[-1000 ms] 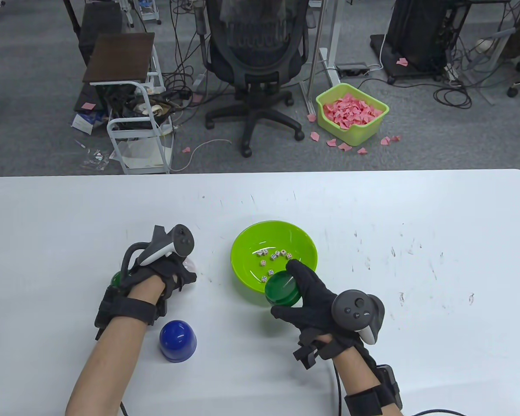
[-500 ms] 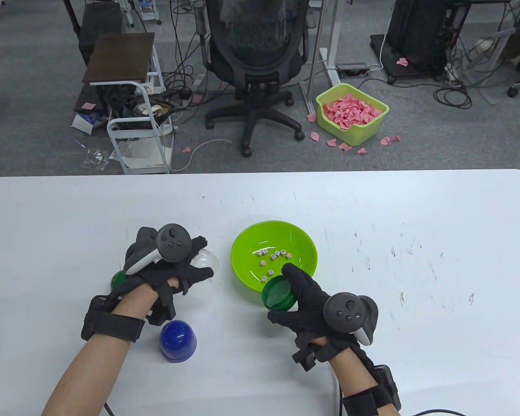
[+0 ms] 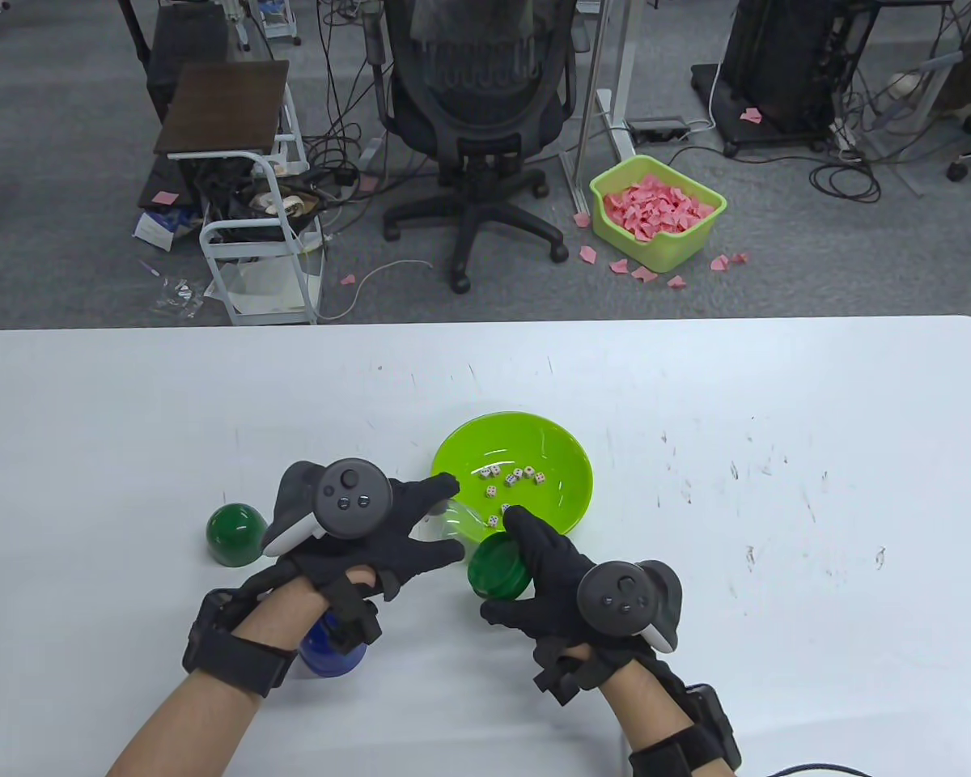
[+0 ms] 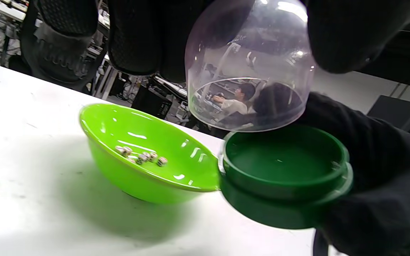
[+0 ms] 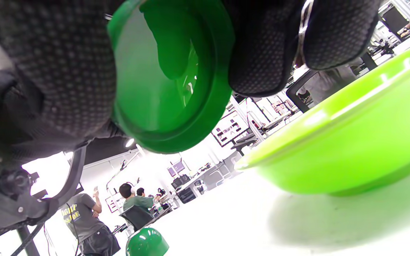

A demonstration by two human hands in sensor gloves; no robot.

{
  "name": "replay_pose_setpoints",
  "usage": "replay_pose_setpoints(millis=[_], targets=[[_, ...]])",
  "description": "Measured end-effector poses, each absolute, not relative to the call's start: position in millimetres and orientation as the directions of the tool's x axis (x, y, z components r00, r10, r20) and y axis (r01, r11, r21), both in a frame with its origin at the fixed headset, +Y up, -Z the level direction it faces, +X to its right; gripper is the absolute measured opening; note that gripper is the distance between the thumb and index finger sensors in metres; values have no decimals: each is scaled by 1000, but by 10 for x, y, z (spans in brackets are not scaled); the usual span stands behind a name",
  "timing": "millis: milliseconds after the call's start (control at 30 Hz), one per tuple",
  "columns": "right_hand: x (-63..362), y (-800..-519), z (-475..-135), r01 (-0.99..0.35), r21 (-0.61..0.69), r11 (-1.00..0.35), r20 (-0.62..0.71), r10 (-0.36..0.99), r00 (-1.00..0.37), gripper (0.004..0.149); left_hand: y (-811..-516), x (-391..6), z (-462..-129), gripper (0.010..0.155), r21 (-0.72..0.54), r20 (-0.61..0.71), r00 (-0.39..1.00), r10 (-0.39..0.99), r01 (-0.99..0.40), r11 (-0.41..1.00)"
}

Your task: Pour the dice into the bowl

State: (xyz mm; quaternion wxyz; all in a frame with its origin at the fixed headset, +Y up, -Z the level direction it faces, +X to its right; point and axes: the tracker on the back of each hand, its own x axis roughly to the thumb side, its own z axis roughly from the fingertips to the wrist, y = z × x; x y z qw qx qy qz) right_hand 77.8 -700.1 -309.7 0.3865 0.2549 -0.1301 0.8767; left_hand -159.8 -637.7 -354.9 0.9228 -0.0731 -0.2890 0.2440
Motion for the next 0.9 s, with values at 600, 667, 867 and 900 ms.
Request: replay_pose_setpoints(millis=[600,667,867,900], targets=[[755,-6976,-3063,-768,-56,-638,575,609,-547,101,-6475,-1472,-3500,83,-384,499,675,543,-389,837],[781,-6964,-3065,-771,-62,-633,570,612,-548,101,-6418,-1547,-3508,85,-366,497,680,539,-399,841],[836,-6956,-3088,-776,-71,-627,557,620,-552,100,-6268,-1982,-3593,83,-265,434,763,480,-401,877],[838,-6955,-3089,-776,-71,-627,557,621,-552,100,-6258,-2085,-3612,83,-244,415,786,458,-389,888]])
